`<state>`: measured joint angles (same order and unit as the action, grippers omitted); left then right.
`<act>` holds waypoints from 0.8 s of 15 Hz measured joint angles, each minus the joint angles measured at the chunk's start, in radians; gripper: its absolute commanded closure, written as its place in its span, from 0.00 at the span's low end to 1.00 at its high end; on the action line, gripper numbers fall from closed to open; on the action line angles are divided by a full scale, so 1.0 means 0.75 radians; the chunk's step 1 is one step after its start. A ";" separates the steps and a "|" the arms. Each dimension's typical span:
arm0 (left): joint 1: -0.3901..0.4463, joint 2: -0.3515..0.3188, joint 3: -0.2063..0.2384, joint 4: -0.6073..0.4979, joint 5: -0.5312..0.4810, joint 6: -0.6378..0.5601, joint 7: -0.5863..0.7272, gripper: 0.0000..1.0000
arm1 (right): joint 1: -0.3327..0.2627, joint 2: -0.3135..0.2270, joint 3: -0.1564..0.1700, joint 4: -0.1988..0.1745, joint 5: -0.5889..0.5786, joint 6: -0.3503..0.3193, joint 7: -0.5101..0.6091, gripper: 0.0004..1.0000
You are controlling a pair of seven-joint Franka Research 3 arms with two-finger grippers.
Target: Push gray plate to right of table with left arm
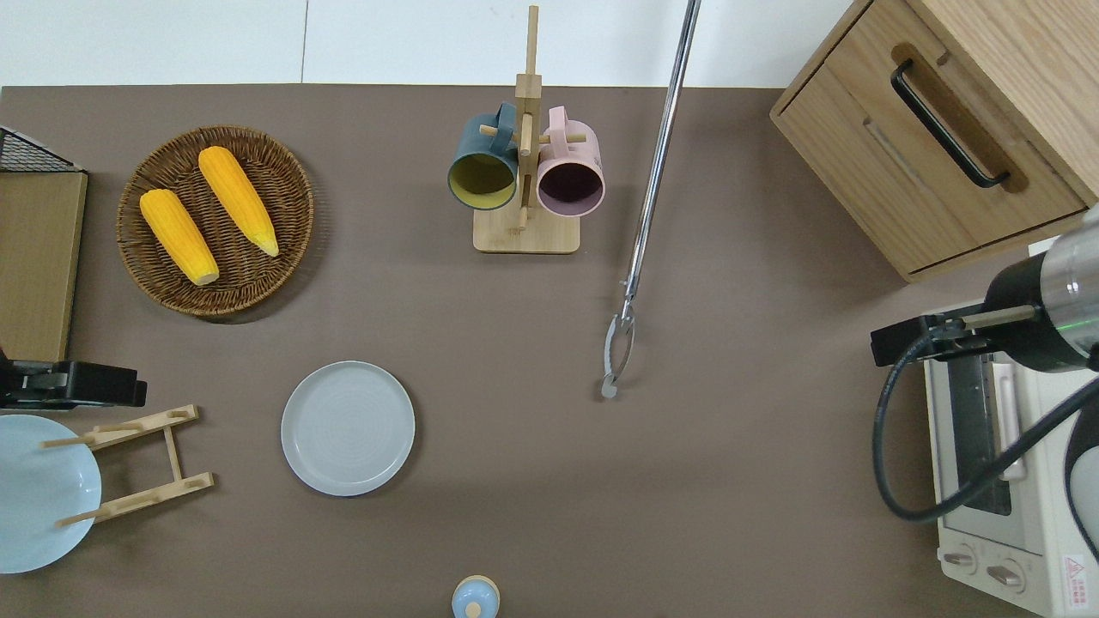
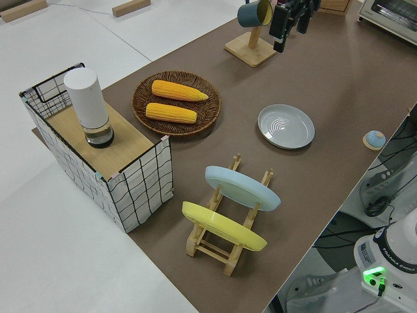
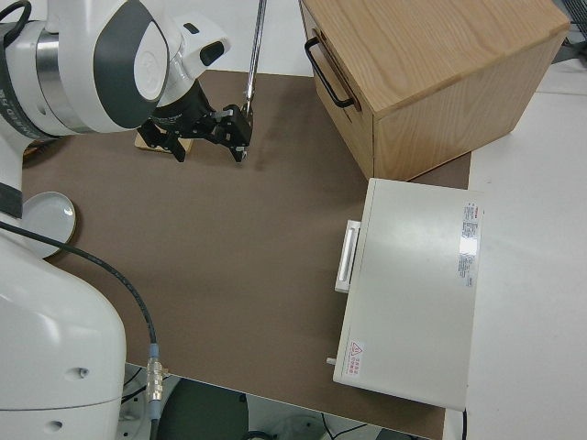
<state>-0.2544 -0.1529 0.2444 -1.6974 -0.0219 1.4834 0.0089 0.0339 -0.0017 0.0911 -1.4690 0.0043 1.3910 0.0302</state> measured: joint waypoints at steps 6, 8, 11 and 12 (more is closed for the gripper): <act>0.002 0.000 0.006 0.000 0.000 0.000 0.000 0.01 | 0.000 0.000 0.000 0.000 0.000 0.000 0.000 0.02; 0.002 0.000 0.006 0.000 0.000 -0.001 -0.003 0.01 | 0.000 0.000 0.000 0.000 0.000 0.000 0.000 0.02; 0.002 0.000 0.006 -0.001 0.000 -0.022 -0.031 0.01 | 0.000 0.000 0.000 0.000 0.000 0.000 0.000 0.02; 0.002 0.000 0.006 -0.004 0.000 -0.029 -0.047 0.01 | 0.000 0.000 0.000 0.000 0.000 0.000 0.000 0.02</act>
<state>-0.2533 -0.1529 0.2486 -1.7007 -0.0219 1.4613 -0.0264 0.0339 -0.0017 0.0911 -1.4690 0.0043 1.3910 0.0302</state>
